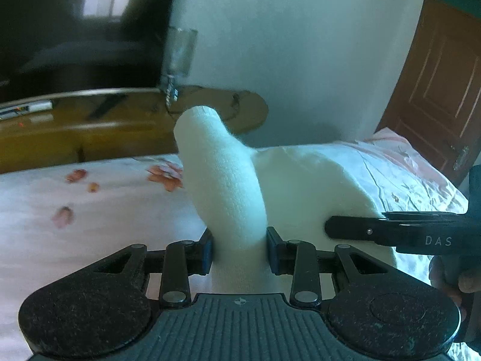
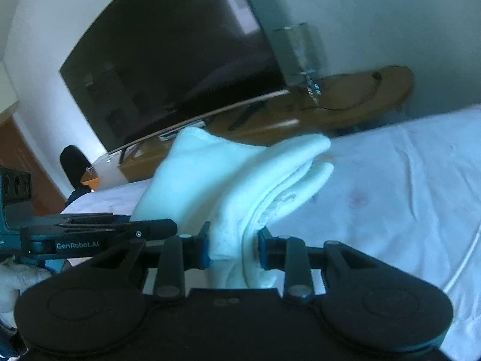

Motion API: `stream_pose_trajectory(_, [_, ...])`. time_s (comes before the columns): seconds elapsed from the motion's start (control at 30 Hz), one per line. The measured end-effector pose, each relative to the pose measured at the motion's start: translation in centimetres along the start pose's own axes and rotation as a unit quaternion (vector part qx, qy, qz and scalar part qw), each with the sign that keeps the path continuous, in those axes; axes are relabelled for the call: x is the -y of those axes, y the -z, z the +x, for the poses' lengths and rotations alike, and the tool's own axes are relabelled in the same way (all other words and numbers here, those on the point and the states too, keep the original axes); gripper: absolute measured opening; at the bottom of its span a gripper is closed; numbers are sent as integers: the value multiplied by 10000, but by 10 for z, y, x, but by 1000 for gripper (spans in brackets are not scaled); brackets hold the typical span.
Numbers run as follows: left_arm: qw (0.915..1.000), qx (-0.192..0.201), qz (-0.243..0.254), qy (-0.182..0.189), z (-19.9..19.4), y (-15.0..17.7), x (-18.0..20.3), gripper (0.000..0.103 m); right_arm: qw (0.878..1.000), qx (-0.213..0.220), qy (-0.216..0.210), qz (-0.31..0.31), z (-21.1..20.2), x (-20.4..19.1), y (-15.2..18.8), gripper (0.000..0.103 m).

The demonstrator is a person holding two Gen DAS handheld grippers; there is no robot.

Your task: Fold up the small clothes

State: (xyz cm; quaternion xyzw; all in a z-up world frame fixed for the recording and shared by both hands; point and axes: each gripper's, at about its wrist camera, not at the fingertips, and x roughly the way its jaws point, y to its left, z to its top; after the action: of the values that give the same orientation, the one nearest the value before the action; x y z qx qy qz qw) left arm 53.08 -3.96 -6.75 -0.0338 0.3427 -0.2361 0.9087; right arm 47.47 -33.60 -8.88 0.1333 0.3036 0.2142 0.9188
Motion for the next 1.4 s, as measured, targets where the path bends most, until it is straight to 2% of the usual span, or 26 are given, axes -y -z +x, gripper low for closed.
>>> stream_pose_trajectory(0.33, [9979, 70, 28, -643, -91, 20, -60, 35, 9979, -129, -522, -356, 16, -97, 11, 29])
stream_pose_trajectory(0.5, [9951, -50, -135, -980, -121, 46, -99, 35, 9954, -327, -820, -362, 42, -137, 28, 29])
stream_pose_trajectory(0.63, [9917, -277, -460, -1171, -131, 76, -138, 35, 9923, -580, -1035, -362, 70, -161, 49, 29])
stream_pose_trajectory(0.73, [9865, -593, -876, -1249, -120, 106, -167, 36, 9906, -872, -1030, -222, 92, -161, 70, 29])
stream_pose_trajectory(0.77, [9853, -611, -1011, -1231, -118, 115, -175, 43, 9906, -975, -952, -134, 101, -158, 77, 29])
stream_pose_trajectory(0.8, [9843, -470, -1216, -1187, -118, 124, -183, 56, 9905, -1067, -868, -34, 110, -152, 83, 29])
stream_pose_trajectory(0.87, [9780, -310, -1728, -1124, -121, 136, -199, 70, 9886, -1130, -971, 203, 118, -136, 92, 30])
stream_pose_trajectory(0.9, [9771, -251, -1783, -1132, -121, 137, -202, 73, 9874, -1141, -1052, 303, 119, -130, 92, 30])
stream_pose_trajectory(1.0, [9775, -26, -1790, -1112, -124, 136, -205, 73, 9849, -1248, -1160, 300, 119, -127, 88, 37])
stream_pose_trajectory(1.13, [9718, 358, -2105, -999, -124, 127, -222, 73, 9841, -948, -1277, 797, 119, -116, 71, 65])
stream_pose_trajectory(1.23, [9682, 505, -2251, -963, -116, 125, -231, 73, 9781, -1185, -1320, 1093, 144, -105, 64, 61])
stream_pose_trajectory(1.4, [9667, 387, -2314, -1018, -97, 130, -240, 73, 9810, -1223, -1400, 560, 166, -110, 57, 50])
